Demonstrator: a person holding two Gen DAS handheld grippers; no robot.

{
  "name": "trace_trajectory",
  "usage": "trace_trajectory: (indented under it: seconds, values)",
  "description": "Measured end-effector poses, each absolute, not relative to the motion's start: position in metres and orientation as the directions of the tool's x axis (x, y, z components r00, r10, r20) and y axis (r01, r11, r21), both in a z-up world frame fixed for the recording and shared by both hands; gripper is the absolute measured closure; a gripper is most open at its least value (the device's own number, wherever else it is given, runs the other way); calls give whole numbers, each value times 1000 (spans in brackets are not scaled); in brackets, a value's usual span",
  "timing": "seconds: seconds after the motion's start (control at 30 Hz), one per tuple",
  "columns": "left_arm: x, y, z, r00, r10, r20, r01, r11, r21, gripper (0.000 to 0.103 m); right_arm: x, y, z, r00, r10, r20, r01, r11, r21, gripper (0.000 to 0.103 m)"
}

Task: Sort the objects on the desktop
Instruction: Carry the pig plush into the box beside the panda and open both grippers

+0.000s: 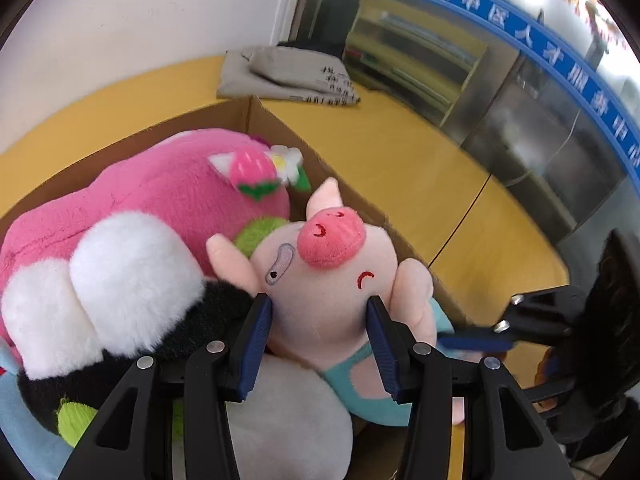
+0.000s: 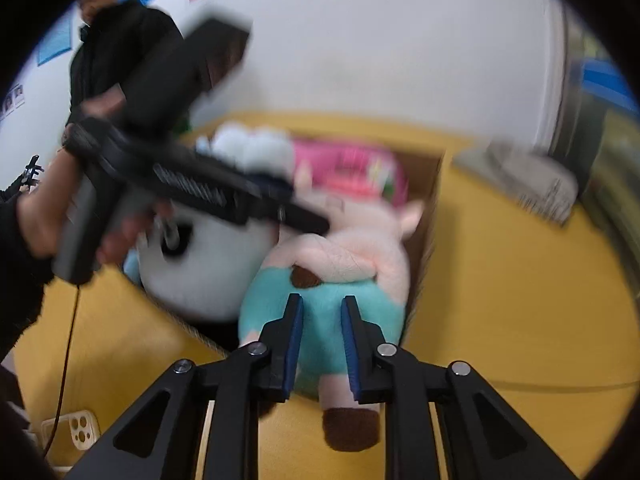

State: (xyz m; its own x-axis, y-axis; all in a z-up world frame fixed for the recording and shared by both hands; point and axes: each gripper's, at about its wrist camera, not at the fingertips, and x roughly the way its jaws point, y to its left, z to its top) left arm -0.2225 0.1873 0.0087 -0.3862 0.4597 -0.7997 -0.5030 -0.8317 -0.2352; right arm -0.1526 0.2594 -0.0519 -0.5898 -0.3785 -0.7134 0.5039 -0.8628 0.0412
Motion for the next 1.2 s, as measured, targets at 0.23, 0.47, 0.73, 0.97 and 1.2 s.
trace_trajectory:
  seconds: [0.23,0.47,0.73,0.97,1.2]
  values:
    - [-232,194,14,-427,442,-789,-475,-852,-220,51,-160,257,-59,-547,-367,-753,481,-873,76,85]
    - [-221,199,-1,-469,370,-802,-476,-871,-123,45,-160,258,-55,-546,-329,-771,437,-897,74,81]
    - [-120,137,34,-595,381,-708,-382,-909,-168,30,-91,273,-6,-678,-339,-652,370,-924,95,22]
    - [-22,81,60,-697,357,-623,-286,-934,-214,0,-31,261,-1,-716,-324,-618,339,-936,97,21]
    - [92,56,44,-763,200,-614,-132,-979,-154,0,15,227,-6,-732,-318,-602,343,-936,78,21]
